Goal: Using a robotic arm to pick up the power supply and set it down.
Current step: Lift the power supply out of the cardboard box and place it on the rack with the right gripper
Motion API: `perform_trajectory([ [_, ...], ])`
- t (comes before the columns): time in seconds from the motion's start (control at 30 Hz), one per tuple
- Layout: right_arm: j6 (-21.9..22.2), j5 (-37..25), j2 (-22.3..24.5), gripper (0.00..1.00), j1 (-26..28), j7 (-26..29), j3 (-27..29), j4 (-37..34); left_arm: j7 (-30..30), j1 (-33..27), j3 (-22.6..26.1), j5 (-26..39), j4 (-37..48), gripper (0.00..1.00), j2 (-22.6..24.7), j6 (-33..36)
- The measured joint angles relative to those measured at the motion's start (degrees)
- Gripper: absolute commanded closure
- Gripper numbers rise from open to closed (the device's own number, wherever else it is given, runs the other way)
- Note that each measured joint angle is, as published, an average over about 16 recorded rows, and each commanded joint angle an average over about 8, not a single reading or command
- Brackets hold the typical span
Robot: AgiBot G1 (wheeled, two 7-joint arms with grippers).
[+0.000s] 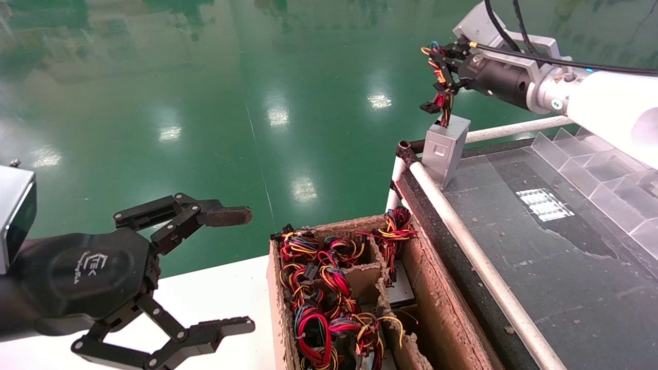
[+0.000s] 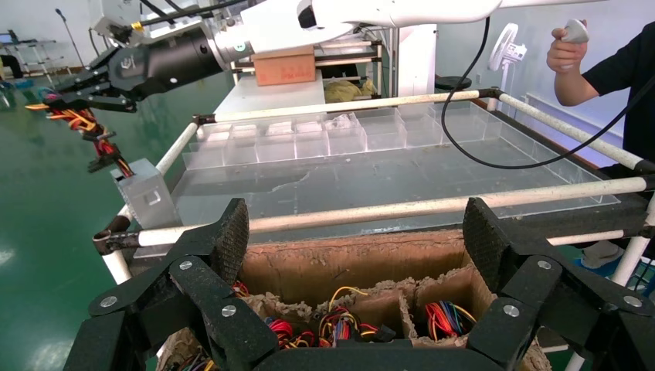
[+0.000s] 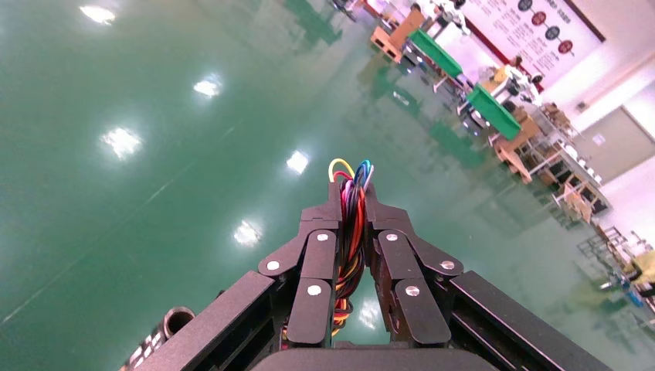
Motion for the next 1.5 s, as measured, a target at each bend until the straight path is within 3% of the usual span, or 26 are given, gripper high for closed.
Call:
perform_trajectory([
  [0.43, -2.41, -0.40, 1.14, 1.00, 0.13, -0.37, -0.28, -0.20, 0.00, 0.00, 0.01, -0.01, 0.00, 0.00, 0.00, 0.00],
  [1.5, -13.44, -2.89, 8.68, 1.00, 0.90, -1.27, -2.02, -0.26, 0.01, -0.01, 0.03, -0.02, 0.00, 0.00, -0.01, -0.01],
])
